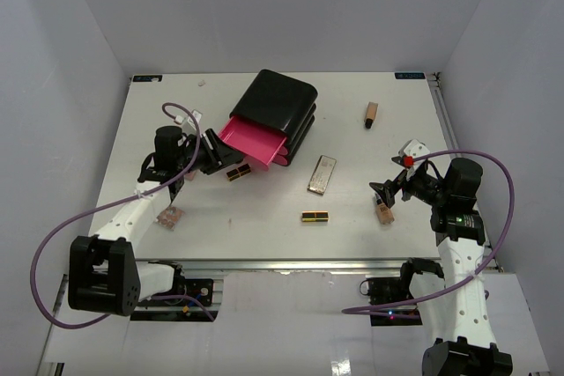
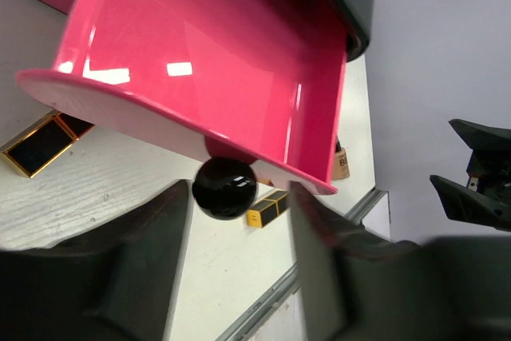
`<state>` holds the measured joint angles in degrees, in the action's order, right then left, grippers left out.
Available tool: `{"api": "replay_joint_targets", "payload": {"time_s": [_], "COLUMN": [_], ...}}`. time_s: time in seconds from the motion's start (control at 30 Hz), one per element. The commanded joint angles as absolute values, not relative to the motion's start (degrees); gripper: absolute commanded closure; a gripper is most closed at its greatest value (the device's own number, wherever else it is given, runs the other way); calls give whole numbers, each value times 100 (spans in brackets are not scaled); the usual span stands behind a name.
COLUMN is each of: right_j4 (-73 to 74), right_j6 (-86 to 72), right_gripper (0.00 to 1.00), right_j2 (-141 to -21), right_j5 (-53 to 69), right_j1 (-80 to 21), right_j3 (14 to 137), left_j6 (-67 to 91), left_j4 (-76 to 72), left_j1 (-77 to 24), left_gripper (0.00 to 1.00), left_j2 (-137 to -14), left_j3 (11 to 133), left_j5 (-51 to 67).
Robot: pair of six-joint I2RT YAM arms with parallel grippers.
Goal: Organize the makeup
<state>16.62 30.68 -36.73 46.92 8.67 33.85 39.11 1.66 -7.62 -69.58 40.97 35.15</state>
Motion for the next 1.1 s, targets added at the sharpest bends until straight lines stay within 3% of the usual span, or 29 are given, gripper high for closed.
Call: {"api": "replay_joint_targets", "payload": {"time_s": [0.0,0.1,0.17,0.63,1.07], "right_j4": [1608,1617,1617,2110,2197], "right_j6": [3138,3147,3158,3711,3797], "right_gripper": [4,4,4,4,4], "right_j2": [-3651,-3665,-3684,-3996,-4288], "right_j5": [4825,4834,4876,5286,5117], "right_j1": [905,905,905,905,897], "right_j3": [3340,3331,3319,3375,3401], "left_j6": [3912,3858,3821,3589,3184], "left_j4": [-168,-71,-35,559,659], "left_j1": [-756,-747,-755,-751,-756], "left_gripper": [30,19,2,2,2], "left_j2": [-6594,-6459,-6327,-5104,-4837], "left_j3": [4175,4149,4136,3814,3620], "left_j5": [3741,3692,3682,3299,3048]}}
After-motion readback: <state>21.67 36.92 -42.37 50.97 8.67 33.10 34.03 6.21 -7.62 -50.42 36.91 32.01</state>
